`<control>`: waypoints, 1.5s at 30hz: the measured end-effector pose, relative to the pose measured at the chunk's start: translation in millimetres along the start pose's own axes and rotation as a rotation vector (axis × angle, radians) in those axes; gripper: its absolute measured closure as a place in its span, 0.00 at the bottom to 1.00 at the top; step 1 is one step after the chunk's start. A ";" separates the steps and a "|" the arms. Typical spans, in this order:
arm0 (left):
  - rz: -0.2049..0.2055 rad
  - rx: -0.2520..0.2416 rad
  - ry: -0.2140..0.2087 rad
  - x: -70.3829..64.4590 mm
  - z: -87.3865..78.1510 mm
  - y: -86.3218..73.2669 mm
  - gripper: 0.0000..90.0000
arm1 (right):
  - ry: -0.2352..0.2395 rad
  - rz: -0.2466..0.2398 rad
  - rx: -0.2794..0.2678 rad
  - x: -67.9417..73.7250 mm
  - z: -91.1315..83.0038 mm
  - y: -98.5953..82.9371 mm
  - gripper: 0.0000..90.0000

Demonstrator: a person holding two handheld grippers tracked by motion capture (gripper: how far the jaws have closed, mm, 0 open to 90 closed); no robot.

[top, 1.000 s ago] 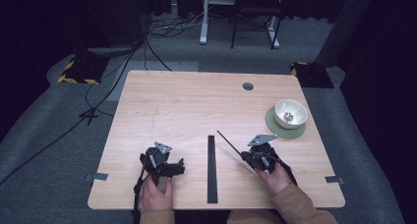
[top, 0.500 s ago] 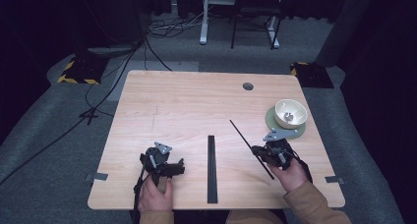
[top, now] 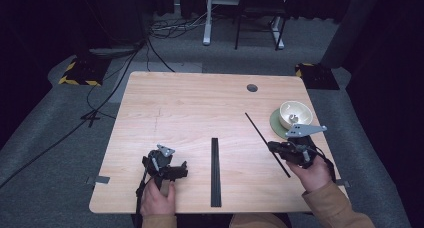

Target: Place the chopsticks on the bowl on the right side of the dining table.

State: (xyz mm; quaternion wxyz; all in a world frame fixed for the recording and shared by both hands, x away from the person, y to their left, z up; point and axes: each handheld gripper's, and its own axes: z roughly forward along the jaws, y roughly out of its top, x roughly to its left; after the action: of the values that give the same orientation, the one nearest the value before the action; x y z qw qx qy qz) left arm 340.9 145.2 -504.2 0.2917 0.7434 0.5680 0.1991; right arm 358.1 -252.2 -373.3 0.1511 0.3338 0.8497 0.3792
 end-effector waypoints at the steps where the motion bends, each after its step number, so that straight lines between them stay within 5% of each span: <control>1: -0.001 0.000 0.001 -0.1 0.0 -0.1 0.00 | -0.003 -0.006 -0.004 -1.5 -3.8 1.2 0.95; 15: -0.003 -0.001 -0.004 -0.3 0.0 -0.3 0.00 | -0.028 0.008 -0.053 -32.6 -36.4 17.6 0.95; 25: -0.003 -0.001 -0.004 -0.3 0.0 -0.2 0.00 | -0.090 0.023 -0.065 -64.3 -52.6 35.8 0.95; 37: -0.002 -0.001 -0.004 -0.2 0.0 -0.2 0.00 | -0.162 0.093 -0.071 -103.5 -51.9 41.5 0.95; 45: -0.002 -0.001 -0.004 -0.2 0.0 -0.2 0.00 | -0.234 0.080 -0.055 -127.5 -44.1 48.4 0.95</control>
State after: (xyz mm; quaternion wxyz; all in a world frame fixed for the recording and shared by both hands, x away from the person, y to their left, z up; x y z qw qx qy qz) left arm 340.7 145.0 -504.3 0.2934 0.7430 0.5681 0.1979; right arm 450.8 -339.4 -307.4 0.2431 0.4050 0.8015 0.3668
